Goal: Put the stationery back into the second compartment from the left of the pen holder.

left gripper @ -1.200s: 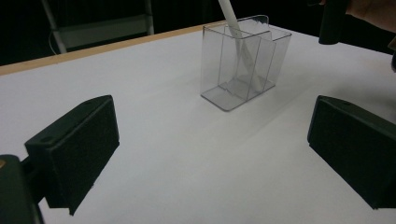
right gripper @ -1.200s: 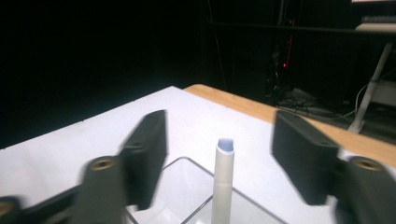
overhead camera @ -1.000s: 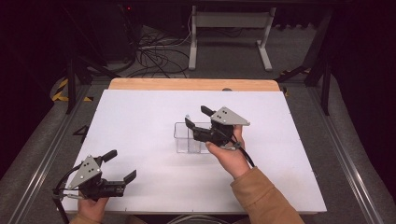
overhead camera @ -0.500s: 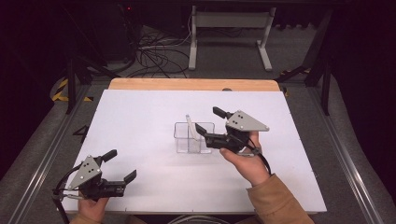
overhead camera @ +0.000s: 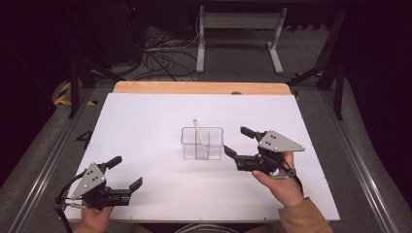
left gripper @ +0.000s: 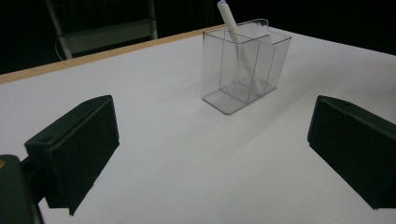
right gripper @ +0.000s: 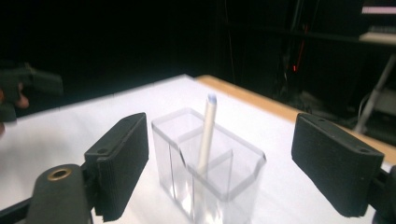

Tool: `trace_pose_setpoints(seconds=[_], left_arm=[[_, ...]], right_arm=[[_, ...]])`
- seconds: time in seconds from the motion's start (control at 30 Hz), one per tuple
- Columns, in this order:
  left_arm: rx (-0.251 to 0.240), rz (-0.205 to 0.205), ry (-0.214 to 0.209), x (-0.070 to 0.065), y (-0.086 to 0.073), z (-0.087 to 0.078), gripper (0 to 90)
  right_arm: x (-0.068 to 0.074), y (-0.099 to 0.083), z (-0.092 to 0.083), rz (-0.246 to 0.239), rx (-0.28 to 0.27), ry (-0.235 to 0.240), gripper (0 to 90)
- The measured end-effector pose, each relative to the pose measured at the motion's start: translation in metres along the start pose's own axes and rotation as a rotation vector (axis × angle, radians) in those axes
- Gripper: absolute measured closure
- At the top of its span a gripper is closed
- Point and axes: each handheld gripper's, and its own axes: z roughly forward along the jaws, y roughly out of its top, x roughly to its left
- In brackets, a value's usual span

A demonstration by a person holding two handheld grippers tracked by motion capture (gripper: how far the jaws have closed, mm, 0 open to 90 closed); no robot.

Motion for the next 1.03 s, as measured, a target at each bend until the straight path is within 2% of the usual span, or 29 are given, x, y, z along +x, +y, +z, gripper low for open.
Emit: trace_pose_setpoints(seconds=[0.03, 0.13, 0.2, 0.23, 0.3, 0.5, 0.57, 0.63, 0.77, 0.87, 1.03], left_arm=[[-0.002, -0.010, -0.002, -0.001, 0.000, 0.000, 2.8], [-0.004, -0.006, -0.002, -0.001, 0.000, 0.001, 2.9], [-0.002, 0.007, 0.000, -0.002, 0.001, 0.001, 2.8], [-0.002, 0.005, 0.000, -0.003, 0.001, 0.001, 2.8], [0.004, 0.027, 0.003, -0.004, 0.002, 0.001, 2.8], [0.008, 0.058, 0.007, -0.007, 0.003, 0.001, 2.7], [0.007, 0.057, 0.005, -0.007, 0.003, 0.001, 2.7], [0.006, 0.055, 0.006, -0.007, 0.003, 0.001, 2.6], [0.009, 0.070, 0.007, -0.008, 0.003, 0.001, 2.4], [0.018, 0.089, 0.016, -0.009, 0.003, 0.001, 2.3], [0.023, 0.097, 0.021, -0.009, 0.003, 0.001, 2.3]], right_arm=[[-0.002, -0.003, -0.003, -0.006, 0.020, 0.000, 19.1], [-0.006, -0.012, -0.010, -0.012, 0.087, -0.017, 16.9], [-0.008, -0.021, -0.015, -0.014, 0.081, -0.021, 13.2], [-0.010, -0.026, -0.017, -0.008, 0.067, -0.022, 12.9], [-0.012, -0.036, -0.022, 0.009, 0.050, -0.031, 12.9], [-0.017, -0.060, -0.034, 0.029, 0.056, -0.044, 12.1], [-0.018, -0.069, -0.038, 0.035, 0.066, -0.055, 10.8], [-0.020, -0.080, -0.043, 0.012, 0.091, -0.071, 9.7], [-0.022, -0.096, -0.050, 0.034, 0.140, -0.081, 8.6], [-0.023, -0.100, -0.052, 0.012, 0.158, -0.084, 8.6], [-0.026, -0.097, -0.053, 0.064, 0.156, -0.082, 8.6]])
